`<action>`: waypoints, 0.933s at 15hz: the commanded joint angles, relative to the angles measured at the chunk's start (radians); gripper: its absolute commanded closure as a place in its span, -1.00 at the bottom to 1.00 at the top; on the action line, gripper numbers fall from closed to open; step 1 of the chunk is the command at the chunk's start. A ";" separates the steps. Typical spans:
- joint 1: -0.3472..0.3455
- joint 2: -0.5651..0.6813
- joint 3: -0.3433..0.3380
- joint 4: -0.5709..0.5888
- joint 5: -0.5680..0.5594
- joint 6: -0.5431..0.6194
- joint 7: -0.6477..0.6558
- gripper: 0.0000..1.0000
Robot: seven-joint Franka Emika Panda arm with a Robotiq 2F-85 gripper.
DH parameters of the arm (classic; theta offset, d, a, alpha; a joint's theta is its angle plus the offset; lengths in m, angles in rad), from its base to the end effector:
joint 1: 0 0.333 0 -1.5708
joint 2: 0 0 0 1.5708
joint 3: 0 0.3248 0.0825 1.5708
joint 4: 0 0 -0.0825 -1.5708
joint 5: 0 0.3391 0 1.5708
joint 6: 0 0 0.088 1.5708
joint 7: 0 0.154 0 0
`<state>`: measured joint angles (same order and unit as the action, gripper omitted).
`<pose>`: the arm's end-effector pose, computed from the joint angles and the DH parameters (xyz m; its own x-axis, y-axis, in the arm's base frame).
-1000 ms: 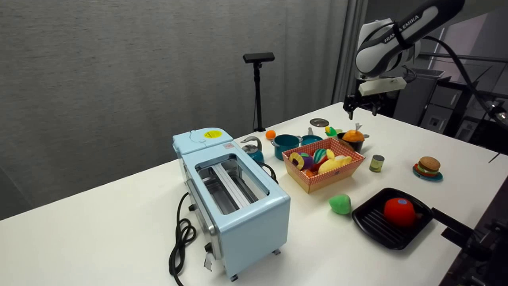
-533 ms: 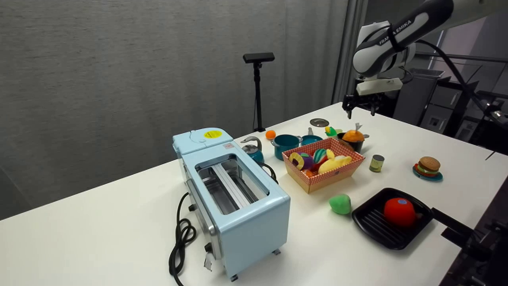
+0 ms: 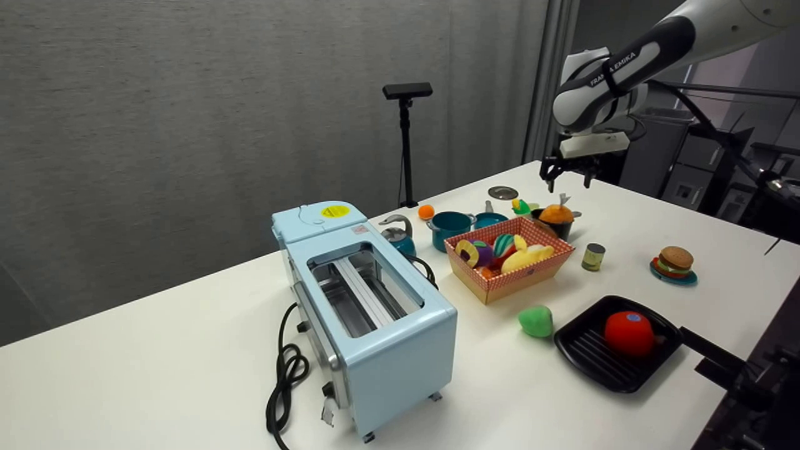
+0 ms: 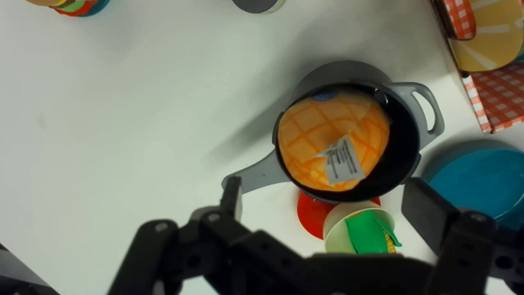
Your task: Pick up the plush vegetable from the pot and put it on the vegetable rag
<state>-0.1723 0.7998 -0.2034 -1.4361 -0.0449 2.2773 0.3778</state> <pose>0.6629 -0.2372 0.2146 0.7898 -0.6035 0.1096 -0.6133 -0.7755 0.1501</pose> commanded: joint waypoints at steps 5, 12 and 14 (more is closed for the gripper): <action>-0.001 0.127 -0.023 0.151 0.011 -0.063 0.006 -1.00; 0.004 0.203 -0.035 0.214 0.001 -0.076 0.009 -1.00; 0.008 0.218 -0.040 0.226 -0.006 -0.085 0.008 -1.00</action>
<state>-0.1735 0.9705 -0.2230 -1.2840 -0.0450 2.2424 0.3778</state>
